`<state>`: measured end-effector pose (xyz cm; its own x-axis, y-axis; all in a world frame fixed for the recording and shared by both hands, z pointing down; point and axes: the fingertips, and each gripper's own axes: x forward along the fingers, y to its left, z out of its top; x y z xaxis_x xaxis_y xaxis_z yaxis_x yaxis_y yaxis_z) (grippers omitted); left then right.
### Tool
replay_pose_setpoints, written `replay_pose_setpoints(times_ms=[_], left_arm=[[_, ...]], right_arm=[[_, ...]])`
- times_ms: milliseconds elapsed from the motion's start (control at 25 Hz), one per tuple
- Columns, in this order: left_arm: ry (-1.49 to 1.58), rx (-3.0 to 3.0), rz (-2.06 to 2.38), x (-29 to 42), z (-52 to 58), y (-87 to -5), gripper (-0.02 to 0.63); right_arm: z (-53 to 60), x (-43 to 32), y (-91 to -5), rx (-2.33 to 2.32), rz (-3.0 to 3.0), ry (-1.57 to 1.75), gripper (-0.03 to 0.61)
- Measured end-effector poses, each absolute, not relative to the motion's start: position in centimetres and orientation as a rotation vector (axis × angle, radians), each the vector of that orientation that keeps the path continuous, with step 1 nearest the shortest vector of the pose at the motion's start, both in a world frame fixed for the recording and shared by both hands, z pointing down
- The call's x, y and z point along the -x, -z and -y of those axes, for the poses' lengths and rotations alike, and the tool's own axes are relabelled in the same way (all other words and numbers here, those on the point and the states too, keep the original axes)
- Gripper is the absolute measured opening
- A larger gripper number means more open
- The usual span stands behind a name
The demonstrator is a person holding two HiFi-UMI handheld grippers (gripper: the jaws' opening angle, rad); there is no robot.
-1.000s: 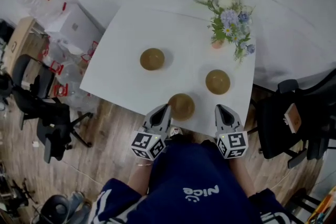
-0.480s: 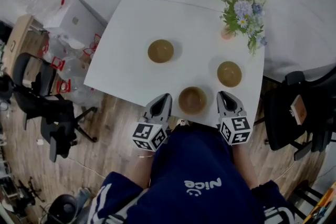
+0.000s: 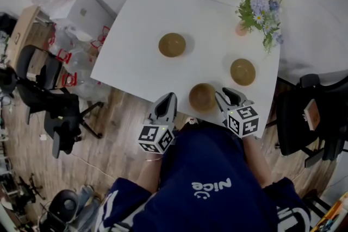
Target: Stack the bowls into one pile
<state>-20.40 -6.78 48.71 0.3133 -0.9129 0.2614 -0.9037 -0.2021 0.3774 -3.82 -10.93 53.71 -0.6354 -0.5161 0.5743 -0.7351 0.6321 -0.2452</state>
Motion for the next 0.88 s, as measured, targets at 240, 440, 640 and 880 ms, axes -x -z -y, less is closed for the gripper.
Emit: replay_pose_setpoints(times_ms=[240,440,640,880], left_arm=[[-0.012,-2.082,1.636,20.4,6.4,-49.0,0.018],[-0.085,-2.068,1.638,19.7,6.6,-49.8,0.018],[-0.121,-2.062,1.638,19.3,6.6,-50.2,0.018],[-0.146,-2.031,1.663,19.7,6.2,-51.0,0.018]], right_arm=[[11.3,5.2,-54.9,-0.875,2.355,-0.670,0.140],[11.6,5.5,-56.0,-0.839,2.305,-0.683,0.138],[11.6,5.7,-57.0,-0.782,2.286,-0.716,0.127],[11.7,6.1,-57.8,-0.748,2.273,-0.708,0.103]])
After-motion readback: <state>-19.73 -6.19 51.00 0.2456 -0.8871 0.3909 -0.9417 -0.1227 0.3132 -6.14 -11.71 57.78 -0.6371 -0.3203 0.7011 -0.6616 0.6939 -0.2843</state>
